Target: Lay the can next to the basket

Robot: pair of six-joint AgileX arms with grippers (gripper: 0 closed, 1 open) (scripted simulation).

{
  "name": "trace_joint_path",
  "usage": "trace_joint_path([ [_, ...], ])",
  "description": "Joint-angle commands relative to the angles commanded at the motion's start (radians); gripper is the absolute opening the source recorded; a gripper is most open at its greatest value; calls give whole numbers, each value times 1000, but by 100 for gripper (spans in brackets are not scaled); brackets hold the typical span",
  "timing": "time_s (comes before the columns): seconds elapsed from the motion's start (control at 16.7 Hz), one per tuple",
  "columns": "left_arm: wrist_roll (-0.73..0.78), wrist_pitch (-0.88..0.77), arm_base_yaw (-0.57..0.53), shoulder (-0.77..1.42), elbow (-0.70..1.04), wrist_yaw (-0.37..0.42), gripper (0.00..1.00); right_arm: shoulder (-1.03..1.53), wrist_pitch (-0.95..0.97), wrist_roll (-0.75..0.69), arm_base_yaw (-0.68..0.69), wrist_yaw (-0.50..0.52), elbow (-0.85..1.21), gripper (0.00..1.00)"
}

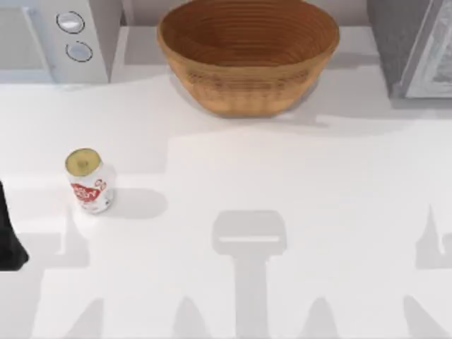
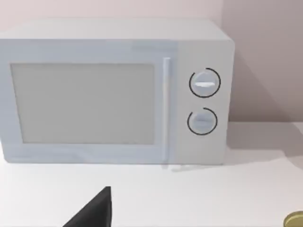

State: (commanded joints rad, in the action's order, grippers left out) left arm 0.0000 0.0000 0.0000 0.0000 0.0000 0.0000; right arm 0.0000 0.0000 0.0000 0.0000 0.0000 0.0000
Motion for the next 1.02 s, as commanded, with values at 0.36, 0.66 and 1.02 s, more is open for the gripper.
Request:
trace_joint_path([
  [0.36,39,-67,-18,99,57,2,100,0,0,0,0,0,0,100],
  [0.66,150,-274,-62,406,256,1,100,0,0,0,0,0,0,100],
  [1.02,316,-613,-131,924,642,-7,100,0,0,0,0,0,0,100],
])
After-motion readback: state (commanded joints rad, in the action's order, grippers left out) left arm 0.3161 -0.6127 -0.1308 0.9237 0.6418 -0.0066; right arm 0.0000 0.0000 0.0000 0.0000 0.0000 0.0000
